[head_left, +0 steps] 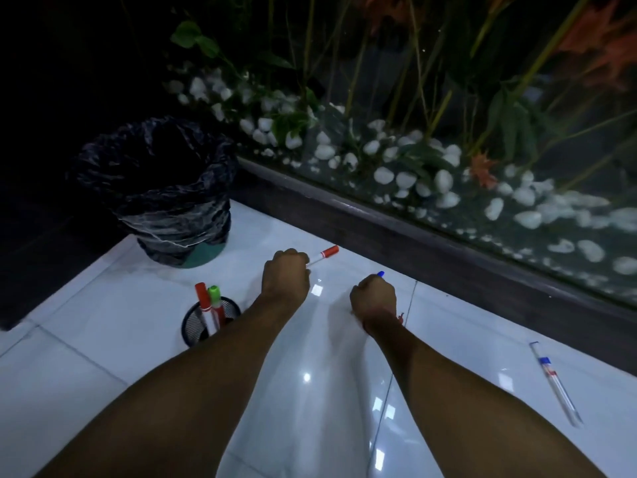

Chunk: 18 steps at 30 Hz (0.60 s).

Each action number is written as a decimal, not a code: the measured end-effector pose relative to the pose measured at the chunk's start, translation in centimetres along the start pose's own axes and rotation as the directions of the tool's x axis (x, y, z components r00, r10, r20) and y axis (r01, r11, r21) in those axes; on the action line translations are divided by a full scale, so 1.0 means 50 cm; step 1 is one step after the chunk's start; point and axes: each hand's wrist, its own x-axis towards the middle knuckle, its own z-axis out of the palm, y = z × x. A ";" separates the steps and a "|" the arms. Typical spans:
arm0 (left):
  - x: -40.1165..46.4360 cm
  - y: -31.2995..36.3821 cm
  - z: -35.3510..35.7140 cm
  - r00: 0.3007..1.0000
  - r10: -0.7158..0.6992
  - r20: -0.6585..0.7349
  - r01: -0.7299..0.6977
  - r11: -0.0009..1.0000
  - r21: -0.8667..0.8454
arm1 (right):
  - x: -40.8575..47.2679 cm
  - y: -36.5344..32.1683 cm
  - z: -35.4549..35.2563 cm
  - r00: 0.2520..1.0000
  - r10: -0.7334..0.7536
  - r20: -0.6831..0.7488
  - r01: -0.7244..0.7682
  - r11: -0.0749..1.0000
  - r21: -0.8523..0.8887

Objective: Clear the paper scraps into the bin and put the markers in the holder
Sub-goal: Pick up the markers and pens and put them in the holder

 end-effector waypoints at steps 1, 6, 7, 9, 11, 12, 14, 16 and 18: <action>0.004 -0.006 0.015 1.000 -0.001 0.002 0.001 1.000 -0.007 | 0.007 0.010 0.005 0.999 0.032 -0.004 -0.032 0.999 0.012; 0.019 -0.034 0.069 0.995 -0.020 0.095 0.014 0.998 0.065 | 0.022 0.032 0.015 0.985 0.166 0.041 -0.168 0.984 0.058; 0.022 -0.037 0.077 0.995 -0.021 0.100 0.014 0.998 0.069 | 0.025 0.033 0.017 0.982 0.180 0.051 -0.183 0.980 0.073; 0.020 -0.038 0.083 0.995 -0.017 0.093 0.011 0.998 0.065 | 0.027 0.033 0.022 0.980 0.193 0.057 -0.198 0.976 0.094; 0.008 -0.028 0.082 0.996 -0.039 0.085 0.036 0.999 0.034 | 0.022 0.029 0.024 0.977 0.203 0.065 -0.209 0.973 0.100; -0.004 -0.018 0.079 0.993 -0.072 0.091 0.073 0.997 -0.003 | 0.020 0.029 0.026 0.973 0.213 0.092 -0.222 0.970 0.095; -0.038 0.008 0.075 0.975 -0.152 0.160 0.165 0.984 -0.074 | 0.013 0.028 0.023 0.955 0.237 0.180 -0.253 0.964 0.075; -0.072 0.032 0.076 0.939 -0.228 0.258 0.261 0.960 -0.101 | 0.007 0.030 0.020 0.946 0.234 0.224 -0.245 0.969 0.022; -0.090 0.042 0.084 0.918 -0.289 0.272 0.331 0.936 -0.123 | 0.009 0.029 0.015 0.968 0.185 0.171 -0.183 0.983 -0.025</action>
